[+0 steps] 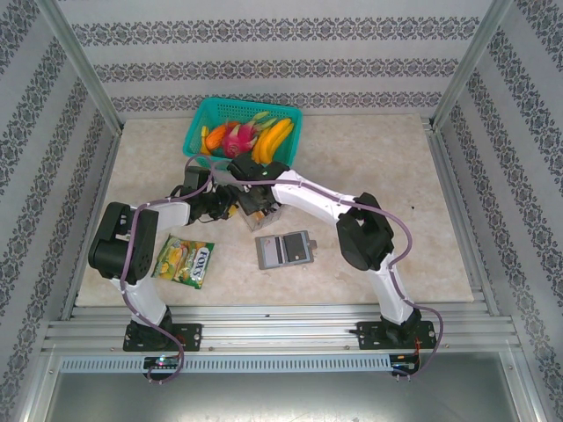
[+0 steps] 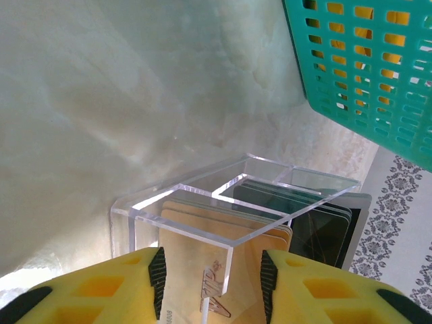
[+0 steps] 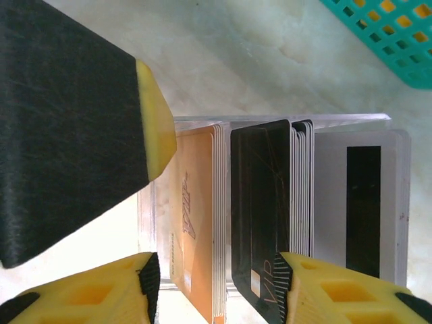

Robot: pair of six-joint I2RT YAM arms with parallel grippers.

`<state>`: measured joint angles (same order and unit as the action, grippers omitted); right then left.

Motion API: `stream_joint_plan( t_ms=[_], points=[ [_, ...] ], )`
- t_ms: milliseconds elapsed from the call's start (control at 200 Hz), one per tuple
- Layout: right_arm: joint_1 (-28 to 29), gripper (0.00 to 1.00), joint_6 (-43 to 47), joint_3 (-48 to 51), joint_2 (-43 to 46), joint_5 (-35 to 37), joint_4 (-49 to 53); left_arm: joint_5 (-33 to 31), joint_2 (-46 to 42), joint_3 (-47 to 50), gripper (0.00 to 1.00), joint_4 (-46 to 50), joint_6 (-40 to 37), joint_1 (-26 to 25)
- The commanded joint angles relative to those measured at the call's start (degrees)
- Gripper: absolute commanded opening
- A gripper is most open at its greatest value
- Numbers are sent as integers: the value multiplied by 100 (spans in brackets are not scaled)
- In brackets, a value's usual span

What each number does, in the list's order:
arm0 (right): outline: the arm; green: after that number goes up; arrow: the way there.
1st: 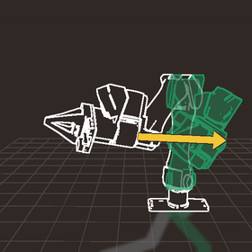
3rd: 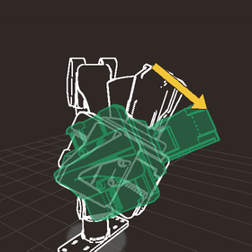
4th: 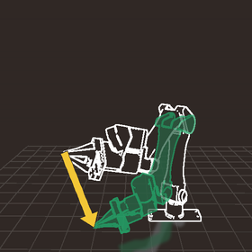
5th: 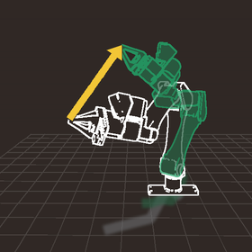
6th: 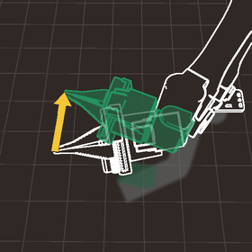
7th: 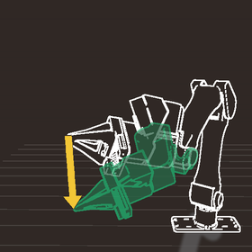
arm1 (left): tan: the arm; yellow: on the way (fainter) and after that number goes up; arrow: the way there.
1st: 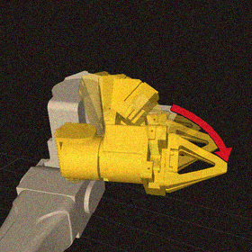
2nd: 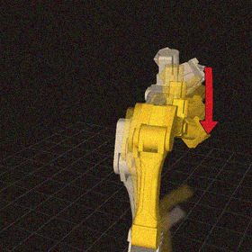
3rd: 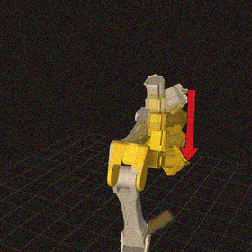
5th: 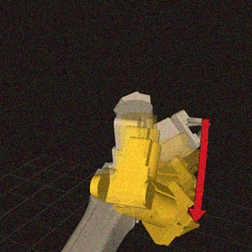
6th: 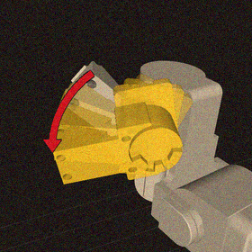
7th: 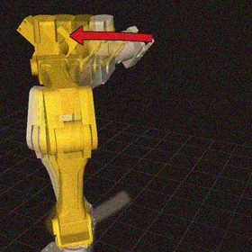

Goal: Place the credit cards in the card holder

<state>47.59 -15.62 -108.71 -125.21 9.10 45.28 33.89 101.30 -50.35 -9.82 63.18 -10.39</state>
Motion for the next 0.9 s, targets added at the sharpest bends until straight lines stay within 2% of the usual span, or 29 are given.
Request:
stream_joint_plan(
  t_ms=[0,170,350,894],
  points=[
    [80,50,247,-162,115,385,130,118,-68,65,41,-258,-146,20],
    [81,49,274,-325,-53,325,316,203,56,-45,41,-133,-184,11],
    [80,45,175,-276,-124,-6,268,49,141,-1,35,79,-194,9],
    [-73,44,-72,-303,-384,-218,267,-13,391,-99,31,393,-297,3]
  ],
)
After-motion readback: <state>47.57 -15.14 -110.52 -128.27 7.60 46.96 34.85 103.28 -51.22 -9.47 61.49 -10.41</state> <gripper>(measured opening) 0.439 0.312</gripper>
